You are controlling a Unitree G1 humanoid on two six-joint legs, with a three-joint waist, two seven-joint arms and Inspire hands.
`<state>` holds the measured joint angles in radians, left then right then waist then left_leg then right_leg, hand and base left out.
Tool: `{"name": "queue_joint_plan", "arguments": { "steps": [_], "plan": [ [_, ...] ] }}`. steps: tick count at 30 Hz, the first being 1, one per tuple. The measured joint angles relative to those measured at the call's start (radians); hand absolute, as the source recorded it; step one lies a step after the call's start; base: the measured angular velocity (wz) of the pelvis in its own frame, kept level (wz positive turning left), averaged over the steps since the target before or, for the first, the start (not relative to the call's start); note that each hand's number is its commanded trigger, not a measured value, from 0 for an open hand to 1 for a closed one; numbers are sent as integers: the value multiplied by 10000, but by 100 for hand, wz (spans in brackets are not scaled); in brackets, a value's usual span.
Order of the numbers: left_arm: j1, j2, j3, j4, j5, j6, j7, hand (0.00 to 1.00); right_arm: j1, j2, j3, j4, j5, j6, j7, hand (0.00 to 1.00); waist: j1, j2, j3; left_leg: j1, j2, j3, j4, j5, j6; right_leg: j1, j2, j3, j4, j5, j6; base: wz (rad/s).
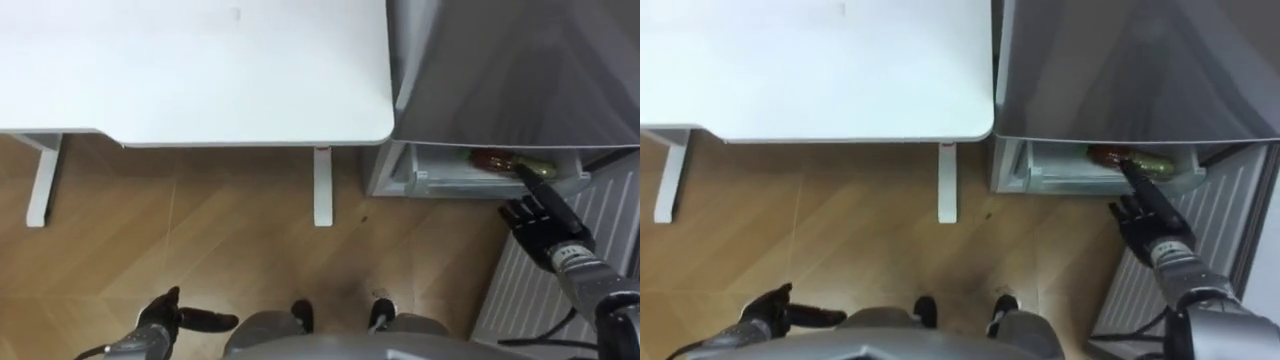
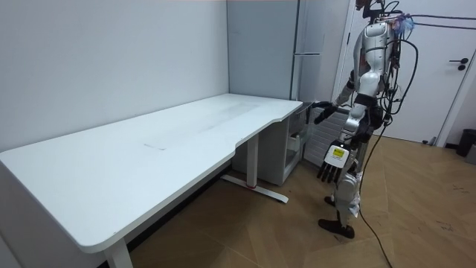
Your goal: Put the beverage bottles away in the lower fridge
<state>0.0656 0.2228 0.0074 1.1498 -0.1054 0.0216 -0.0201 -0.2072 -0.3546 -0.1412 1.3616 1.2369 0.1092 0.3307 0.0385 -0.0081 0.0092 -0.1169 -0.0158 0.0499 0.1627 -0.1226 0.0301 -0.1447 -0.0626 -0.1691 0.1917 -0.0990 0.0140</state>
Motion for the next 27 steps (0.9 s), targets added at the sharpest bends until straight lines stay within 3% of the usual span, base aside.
{"name": "queue_joint_plan", "arguments": {
  "steps": [6, 11, 20, 23, 27],
  "plan": [
    [372, -112, 270, -316, 129, -171, 267, 0, 1373, 755, 23, 11, -303, -188, -120, 0, -80, -226, 42, 575, 71, -45, -191, -143, -83, 616, 133, 18, -287, -68, -25, 0],
    [432, -168, 286, -294, 300, -304, 400, 0, 2239, 1154, 36, 68, -541, -317, -145, 0, -123, -229, 37, 923, 87, -2, -205, -302, -76, 978, 171, 98, -402, -120, 17, -3],
    [813, -211, 752, -282, 512, -367, 594, 0, 2671, 1614, -66, 108, -1234, -311, -308, 0, -352, -208, 3, 1606, 138, 186, -266, -498, -85, 1602, 237, 309, -416, -225, 42, -7],
    [1056, -212, 771, -290, 612, -355, 662, 0, 2787, 1615, -131, 155, -1498, -271, -340, 0, -443, -178, -93, 1724, 144, 195, -253, -529, -86, 1709, 245, 328, -415, -264, 45, 0],
    [1319, -256, 1143, -306, 695, -137, 763, 0, 3109, 1631, -165, 153, -1518, -207, -355, 0, -562, -182, -109, 1899, 181, 190, -246, -596, -127, 1824, 284, 348, -414, -373, 29, 0]
  ]
}}
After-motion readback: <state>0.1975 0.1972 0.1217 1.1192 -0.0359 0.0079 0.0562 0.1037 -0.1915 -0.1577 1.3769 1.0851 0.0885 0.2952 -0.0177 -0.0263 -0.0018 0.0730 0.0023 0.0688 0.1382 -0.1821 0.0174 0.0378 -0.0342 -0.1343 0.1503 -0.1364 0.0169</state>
